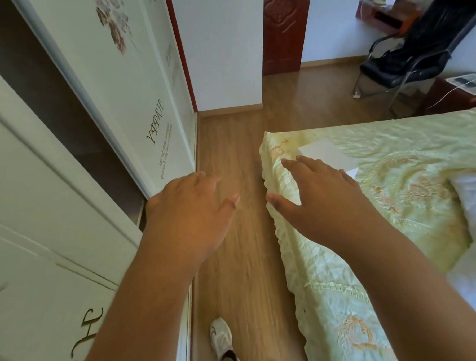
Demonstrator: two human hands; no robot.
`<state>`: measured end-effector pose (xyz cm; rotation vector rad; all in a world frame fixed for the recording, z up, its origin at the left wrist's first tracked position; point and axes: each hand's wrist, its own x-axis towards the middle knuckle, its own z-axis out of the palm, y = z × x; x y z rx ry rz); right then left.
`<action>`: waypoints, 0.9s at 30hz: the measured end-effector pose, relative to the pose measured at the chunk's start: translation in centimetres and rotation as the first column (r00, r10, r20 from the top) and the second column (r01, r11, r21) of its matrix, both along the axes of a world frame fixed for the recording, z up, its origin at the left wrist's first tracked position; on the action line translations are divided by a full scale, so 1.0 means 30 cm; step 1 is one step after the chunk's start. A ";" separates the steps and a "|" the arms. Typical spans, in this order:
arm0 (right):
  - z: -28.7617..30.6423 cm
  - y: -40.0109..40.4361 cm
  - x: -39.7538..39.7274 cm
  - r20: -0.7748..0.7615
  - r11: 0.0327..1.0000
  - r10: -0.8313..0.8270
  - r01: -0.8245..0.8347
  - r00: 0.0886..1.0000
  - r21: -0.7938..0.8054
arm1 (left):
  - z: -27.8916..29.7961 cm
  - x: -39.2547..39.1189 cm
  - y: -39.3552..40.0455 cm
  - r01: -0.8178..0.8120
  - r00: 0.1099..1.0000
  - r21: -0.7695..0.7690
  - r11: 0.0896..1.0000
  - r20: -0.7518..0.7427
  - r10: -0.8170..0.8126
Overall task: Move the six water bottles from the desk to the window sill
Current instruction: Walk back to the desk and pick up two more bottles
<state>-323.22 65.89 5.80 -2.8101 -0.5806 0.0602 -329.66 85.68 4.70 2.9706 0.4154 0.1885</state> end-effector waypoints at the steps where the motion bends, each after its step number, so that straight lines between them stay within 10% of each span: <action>1: -0.003 0.015 0.021 -0.006 1.000 -0.003 0.003 1.000 -0.008 | -0.006 0.028 0.015 0.004 1.000 -0.004 1.000 -0.008 -0.004; 27: 0.037 0.630 0.640 0.005 0.996 -0.086 0.086 0.996 -0.021 | 0.026 0.705 0.635 0.097 0.995 -0.015 0.995 -0.005 -0.097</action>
